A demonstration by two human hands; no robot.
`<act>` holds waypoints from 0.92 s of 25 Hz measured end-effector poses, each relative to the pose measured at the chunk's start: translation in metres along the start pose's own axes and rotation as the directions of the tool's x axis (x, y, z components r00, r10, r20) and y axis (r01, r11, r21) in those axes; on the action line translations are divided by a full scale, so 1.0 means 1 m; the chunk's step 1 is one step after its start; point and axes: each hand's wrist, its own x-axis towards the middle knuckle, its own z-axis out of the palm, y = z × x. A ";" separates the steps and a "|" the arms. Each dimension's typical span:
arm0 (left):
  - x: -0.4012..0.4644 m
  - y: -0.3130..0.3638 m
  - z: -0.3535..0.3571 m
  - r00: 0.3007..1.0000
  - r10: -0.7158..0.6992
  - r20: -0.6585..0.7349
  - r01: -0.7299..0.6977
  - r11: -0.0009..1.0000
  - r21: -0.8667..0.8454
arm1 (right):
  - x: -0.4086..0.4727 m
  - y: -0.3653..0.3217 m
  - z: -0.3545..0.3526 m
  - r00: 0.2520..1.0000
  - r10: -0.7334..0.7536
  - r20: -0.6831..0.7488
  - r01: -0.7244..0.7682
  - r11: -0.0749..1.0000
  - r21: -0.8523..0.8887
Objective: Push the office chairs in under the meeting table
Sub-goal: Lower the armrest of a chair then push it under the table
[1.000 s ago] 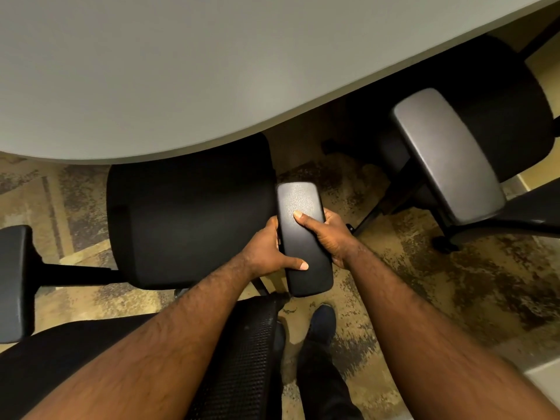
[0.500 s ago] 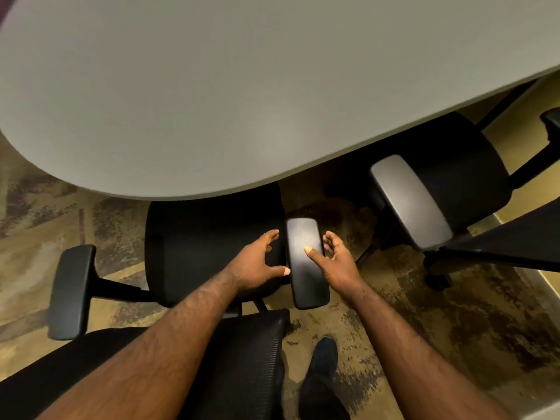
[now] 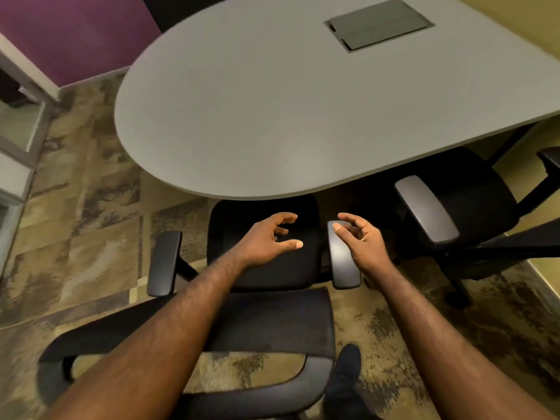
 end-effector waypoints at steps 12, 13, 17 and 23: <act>-0.193 -0.074 -0.082 0.989 0.065 -0.130 -0.041 0.983 0.176 | -0.157 -0.087 0.071 0.904 -0.278 0.326 0.397 0.827 -0.398; -0.205 -0.084 -0.082 0.986 0.083 -0.142 -0.052 0.975 0.215 | -0.168 -0.091 0.076 0.879 -0.278 0.387 0.446 0.765 -0.465; -0.245 -0.108 -0.085 0.891 0.340 -0.299 -0.224 0.905 0.361 | -0.202 -0.091 0.089 0.763 -0.323 0.559 0.642 0.472 -0.604; -0.276 -0.134 -0.075 0.862 0.430 -0.268 -0.146 0.717 0.681 | -0.234 -0.071 0.105 0.755 -0.238 0.611 0.643 0.081 -0.762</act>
